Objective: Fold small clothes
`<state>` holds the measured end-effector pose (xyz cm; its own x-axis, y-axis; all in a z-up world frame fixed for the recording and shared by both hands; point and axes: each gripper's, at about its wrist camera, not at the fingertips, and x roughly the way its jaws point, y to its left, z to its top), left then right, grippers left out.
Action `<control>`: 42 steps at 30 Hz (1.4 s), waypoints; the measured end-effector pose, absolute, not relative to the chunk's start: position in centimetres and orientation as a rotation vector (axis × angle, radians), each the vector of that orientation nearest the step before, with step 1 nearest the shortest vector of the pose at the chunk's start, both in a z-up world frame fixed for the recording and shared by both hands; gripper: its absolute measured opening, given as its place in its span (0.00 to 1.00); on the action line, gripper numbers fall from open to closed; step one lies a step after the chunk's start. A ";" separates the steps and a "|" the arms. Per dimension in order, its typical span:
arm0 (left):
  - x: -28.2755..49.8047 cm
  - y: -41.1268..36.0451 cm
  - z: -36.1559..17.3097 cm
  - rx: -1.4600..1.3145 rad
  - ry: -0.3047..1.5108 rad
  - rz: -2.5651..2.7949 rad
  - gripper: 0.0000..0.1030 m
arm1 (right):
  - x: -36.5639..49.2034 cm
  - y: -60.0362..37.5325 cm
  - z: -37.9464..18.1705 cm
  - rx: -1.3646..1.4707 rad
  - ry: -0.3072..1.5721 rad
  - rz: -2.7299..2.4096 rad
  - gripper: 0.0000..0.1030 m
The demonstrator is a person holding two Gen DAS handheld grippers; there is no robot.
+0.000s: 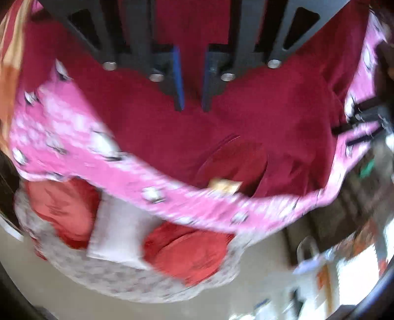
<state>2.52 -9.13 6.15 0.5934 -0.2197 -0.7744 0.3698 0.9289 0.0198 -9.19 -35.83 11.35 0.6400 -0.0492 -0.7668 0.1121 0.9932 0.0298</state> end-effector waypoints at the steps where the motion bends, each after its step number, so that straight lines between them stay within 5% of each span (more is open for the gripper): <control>1: 2.7 -9.3 6.0 0.187 0.868 -0.346 0.63 | -10.5 -37.0 12.0 0.080 0.851 -0.155 0.43; 2: 2.9 -9.5 5.8 0.192 0.869 -0.344 0.63 | -11.8 -38.2 12.5 0.081 0.832 -0.223 0.54; 13: 5.1 -10.8 3.1 0.215 0.946 -0.301 0.67 | -14.1 -40.5 7.7 0.195 0.918 -0.258 0.45; 18: 4.1 -10.2 5.1 0.240 0.903 -0.307 0.67 | -16.0 -42.3 10.0 0.279 0.854 -0.279 0.46; 29: 0.6 -10.6 7.7 0.222 0.875 -0.391 0.67 | -22.5 -45.1 10.9 0.309 0.874 -0.499 0.52; 38: -0.4 -11.0 7.3 0.242 0.888 -0.395 0.67 | -29.7 -50.0 9.3 0.683 0.721 -0.500 0.55; 42: -0.3 -11.3 6.9 0.239 0.902 -0.395 0.67 | -33.6 -51.5 9.6 0.749 0.622 -0.552 0.66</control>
